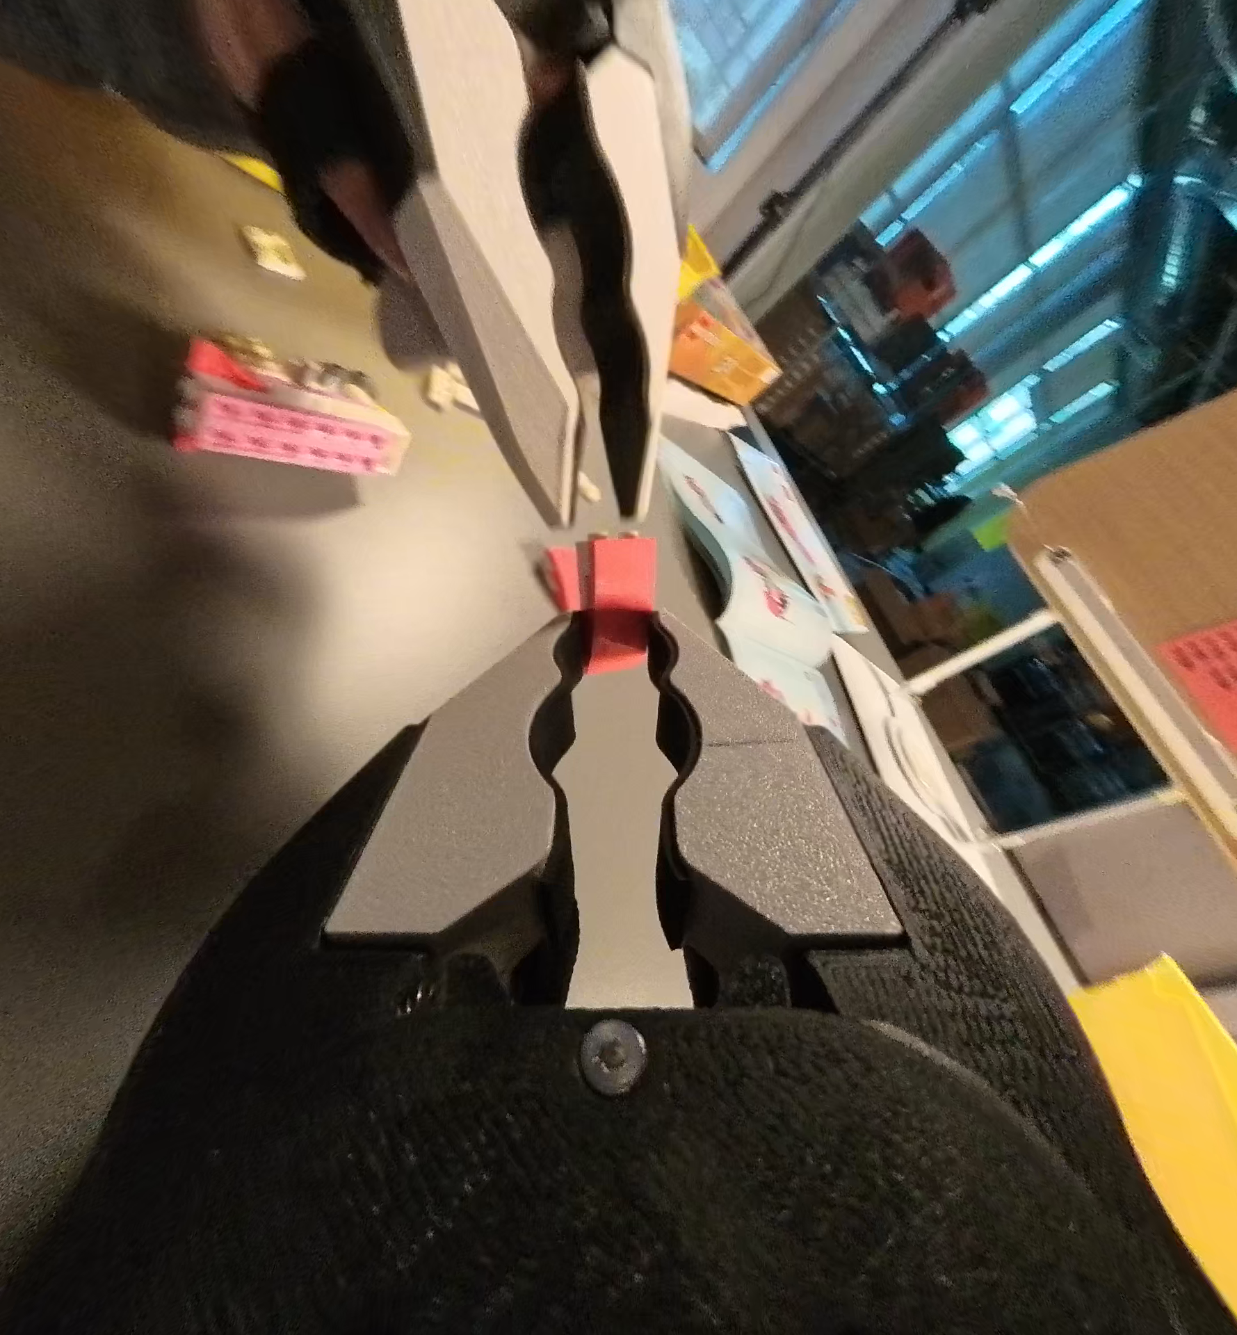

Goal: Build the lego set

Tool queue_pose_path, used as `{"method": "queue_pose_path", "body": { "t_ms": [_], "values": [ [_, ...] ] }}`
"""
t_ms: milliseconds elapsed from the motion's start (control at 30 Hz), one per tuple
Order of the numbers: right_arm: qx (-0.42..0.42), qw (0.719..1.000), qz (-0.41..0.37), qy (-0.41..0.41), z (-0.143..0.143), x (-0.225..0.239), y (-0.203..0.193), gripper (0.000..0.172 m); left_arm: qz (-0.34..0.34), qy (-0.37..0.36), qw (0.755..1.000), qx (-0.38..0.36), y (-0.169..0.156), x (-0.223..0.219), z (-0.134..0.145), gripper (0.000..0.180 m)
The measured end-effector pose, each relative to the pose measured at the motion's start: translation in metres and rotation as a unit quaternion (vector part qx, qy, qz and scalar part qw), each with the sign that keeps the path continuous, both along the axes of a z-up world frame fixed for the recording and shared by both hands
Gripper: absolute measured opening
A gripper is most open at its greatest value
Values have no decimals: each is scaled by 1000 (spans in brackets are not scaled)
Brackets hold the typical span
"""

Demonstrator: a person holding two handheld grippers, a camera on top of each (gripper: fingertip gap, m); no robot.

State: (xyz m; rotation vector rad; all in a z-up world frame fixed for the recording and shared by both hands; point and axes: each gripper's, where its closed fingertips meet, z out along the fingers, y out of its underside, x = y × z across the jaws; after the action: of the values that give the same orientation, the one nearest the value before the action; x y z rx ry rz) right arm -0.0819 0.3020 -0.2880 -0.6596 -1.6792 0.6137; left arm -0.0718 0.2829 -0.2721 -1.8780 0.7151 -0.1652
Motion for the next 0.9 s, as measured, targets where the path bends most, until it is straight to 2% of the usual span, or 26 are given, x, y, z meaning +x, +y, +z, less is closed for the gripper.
{"method": "queue_pose_path", "body": {
  "t_ms": [67, 167, 300, 367, 500, 900],
  "values": [
    [16, 999, -48, 9, 2, -1, 18, 15, 21, -45, 998, 23, 0, -8, 17, 24],
    [35, 994, -100, 9, 2, -1, 37, 15, 92, -79, 988, 91, 3, -36, 45, 23],
    [77, 990, -117, -20, -9, -2, 42, 15, 200, -109, 961, 157, 2, -79, 69, 27],
    [88, 989, -115, -40, -16, -3, 40, 15, 231, -123, 949, 175, -2, -93, 75, 28],
    [102, 986, -119, -62, -24, -3, 41, 15, 243, -138, 939, 201, -7, -101, 84, 28],
    [87, 987, -123, -65, -25, -4, 43, 15, 244, -88, 948, 185, -1, -95, 74, 28]
  ]
}}
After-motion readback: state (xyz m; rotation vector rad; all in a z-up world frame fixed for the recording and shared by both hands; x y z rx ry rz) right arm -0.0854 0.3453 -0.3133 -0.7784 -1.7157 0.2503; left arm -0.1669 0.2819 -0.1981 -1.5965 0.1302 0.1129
